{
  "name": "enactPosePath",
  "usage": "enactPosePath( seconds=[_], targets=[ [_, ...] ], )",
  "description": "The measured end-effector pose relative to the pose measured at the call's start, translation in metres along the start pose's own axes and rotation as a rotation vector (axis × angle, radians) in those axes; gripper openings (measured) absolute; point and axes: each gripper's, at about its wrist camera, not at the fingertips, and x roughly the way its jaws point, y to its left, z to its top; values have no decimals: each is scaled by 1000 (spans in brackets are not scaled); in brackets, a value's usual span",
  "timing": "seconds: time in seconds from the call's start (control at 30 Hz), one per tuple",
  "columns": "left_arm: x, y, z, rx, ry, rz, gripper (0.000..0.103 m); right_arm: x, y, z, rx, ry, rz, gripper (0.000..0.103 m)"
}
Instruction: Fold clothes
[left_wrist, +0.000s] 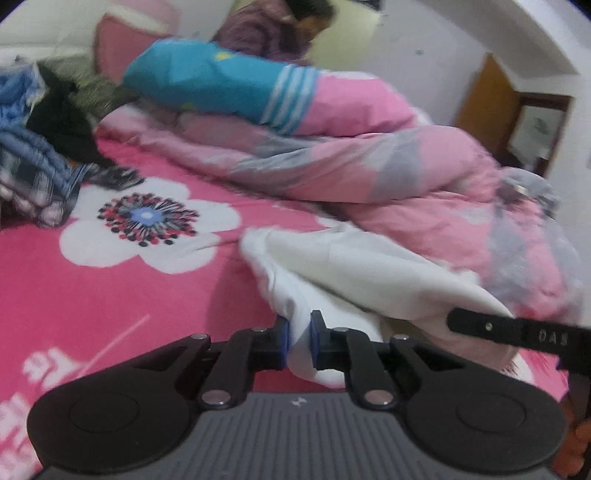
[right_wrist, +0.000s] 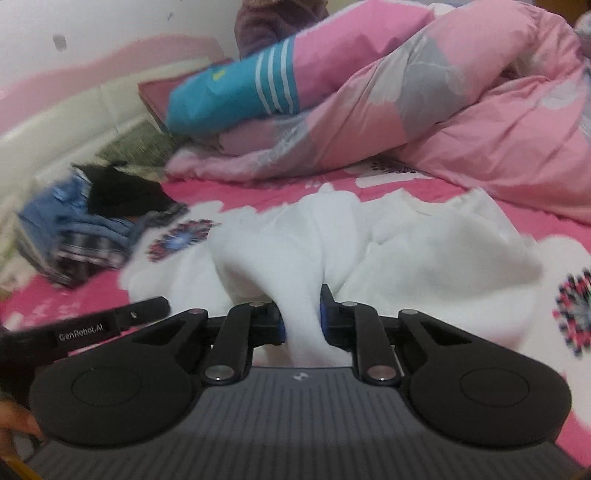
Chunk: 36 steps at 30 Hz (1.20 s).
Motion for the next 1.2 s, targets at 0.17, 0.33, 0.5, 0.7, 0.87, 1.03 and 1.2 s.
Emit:
enactPosePath(
  seconds=[0.17,0.33,0.5,0.7,0.87,1.03,1.2],
  targets=[
    [-72,-13,-31,70,15,-109,12,-74,-2,-40,73,-10,78,14],
    [-139,-15,-65,167,46,-216,12,-147,11,-94,40,-18,122,14],
    [-166,-7,-99,222,123,-230,13,-202,16,-149,53,-17,129,14],
    [-161,9,-119,193,209,-239,17,-207,17,-184,93,52,39,21],
    [-174,23,-111,184,140,-229,39,-220,45,-160,-25,76,30,47],
    [-174,34,-105,165,88,-193,60,-222,65,-128,-46,14,161,84],
    [-155,37,-106,133,112,-180,62,-177,78,-96,-10,-2,203,93]
  ],
)
